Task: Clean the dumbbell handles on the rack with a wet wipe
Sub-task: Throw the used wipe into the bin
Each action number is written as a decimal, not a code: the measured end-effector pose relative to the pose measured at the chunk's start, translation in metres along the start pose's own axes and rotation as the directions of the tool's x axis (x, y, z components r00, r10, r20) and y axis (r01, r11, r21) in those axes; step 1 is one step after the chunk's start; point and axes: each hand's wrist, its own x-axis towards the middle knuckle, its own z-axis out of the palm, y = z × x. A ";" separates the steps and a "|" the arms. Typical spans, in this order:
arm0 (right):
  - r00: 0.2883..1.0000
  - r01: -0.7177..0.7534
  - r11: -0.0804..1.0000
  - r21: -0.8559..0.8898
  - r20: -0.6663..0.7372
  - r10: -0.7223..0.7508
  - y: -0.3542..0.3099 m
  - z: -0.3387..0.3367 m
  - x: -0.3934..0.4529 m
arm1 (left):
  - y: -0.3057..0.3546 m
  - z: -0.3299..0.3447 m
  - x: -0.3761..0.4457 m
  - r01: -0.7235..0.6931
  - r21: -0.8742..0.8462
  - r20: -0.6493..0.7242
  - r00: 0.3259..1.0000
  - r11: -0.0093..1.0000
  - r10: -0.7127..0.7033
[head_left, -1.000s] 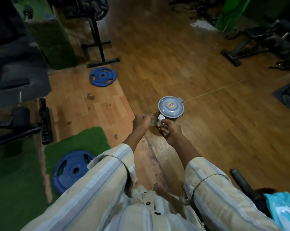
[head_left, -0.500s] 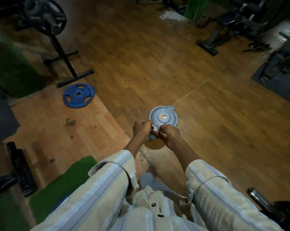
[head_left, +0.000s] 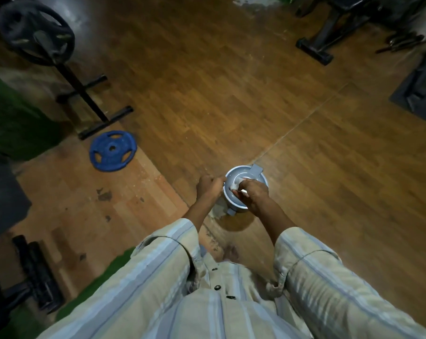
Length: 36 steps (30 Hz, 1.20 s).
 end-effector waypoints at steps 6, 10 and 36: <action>0.997 -0.015 0.997 0.072 -0.076 0.020 -0.023 0.023 0.035 | 0.022 0.009 0.055 0.013 0.064 0.088 0.996 0.998 -0.018; 0.992 0.005 0.992 0.125 -0.122 0.011 -0.034 0.037 0.059 | 0.048 0.008 0.088 -0.004 0.069 0.150 0.989 0.998 -0.006; 0.933 -0.225 0.960 -0.169 -0.320 0.162 -0.031 0.025 0.140 | 0.083 0.026 0.169 0.085 0.150 0.199 0.973 0.985 -0.114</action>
